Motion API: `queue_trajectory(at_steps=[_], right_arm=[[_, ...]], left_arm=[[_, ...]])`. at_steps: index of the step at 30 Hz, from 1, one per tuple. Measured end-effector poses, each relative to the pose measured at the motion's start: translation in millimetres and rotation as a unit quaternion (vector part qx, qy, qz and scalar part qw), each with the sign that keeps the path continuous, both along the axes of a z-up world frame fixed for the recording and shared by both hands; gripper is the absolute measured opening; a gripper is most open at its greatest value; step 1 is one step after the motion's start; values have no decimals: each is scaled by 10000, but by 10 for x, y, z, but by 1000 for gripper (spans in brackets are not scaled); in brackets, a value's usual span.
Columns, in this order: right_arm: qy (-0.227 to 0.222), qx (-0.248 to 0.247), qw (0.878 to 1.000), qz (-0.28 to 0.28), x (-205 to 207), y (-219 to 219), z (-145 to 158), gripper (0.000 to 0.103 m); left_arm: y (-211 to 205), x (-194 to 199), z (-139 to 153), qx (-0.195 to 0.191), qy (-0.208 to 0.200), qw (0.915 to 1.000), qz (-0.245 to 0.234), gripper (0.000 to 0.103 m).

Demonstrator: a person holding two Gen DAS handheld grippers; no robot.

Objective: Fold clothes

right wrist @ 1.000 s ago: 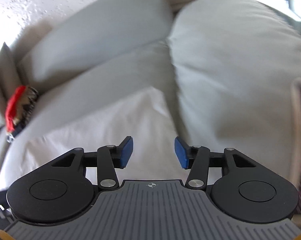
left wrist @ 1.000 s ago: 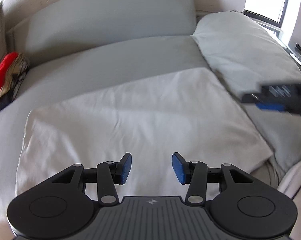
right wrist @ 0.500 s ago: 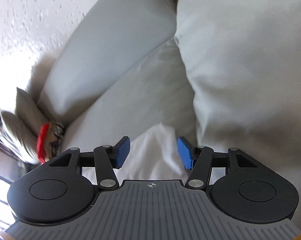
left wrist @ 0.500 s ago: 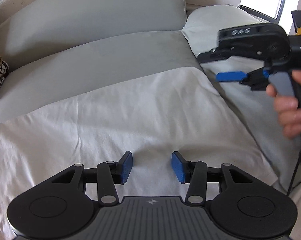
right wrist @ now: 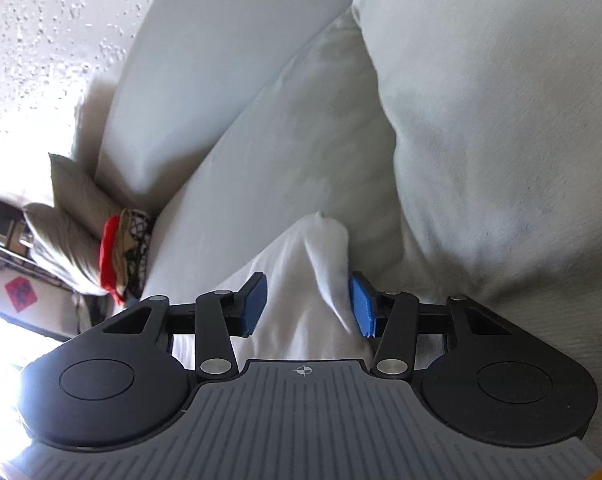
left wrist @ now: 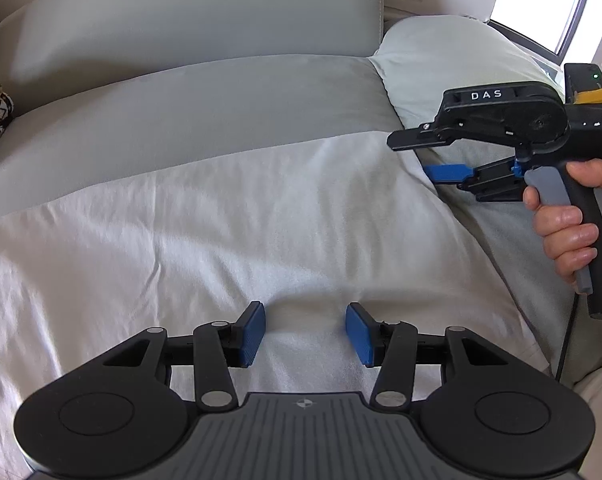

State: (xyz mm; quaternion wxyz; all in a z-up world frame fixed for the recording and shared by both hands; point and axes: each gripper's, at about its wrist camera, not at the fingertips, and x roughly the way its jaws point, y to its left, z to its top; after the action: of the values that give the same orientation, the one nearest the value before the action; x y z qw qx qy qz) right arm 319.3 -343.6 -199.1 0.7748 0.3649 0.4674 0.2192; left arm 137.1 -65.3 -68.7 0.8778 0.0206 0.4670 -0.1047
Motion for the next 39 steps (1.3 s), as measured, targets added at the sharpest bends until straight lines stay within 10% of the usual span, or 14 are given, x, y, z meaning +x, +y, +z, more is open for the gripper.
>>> queue_trajectory(at_steps=[8,16,23,39], right_arm=[[-164,1532,9875,-343,-31,-179,-112,53],[132,547,9982,194,-33,148,-50,48],[-348,1638,9858,-94,-114,24,24,47],[-175,1232,9915,-387,180,476,-229,49]], left_arm=[[20,14,-19,-37,6,10000,-3,48],[15,11,-20,-35,6,10000,0,48],[12,20,-26,-42,7,10000,13,48],[-6,21,-42,10,0,10000,5,48]])
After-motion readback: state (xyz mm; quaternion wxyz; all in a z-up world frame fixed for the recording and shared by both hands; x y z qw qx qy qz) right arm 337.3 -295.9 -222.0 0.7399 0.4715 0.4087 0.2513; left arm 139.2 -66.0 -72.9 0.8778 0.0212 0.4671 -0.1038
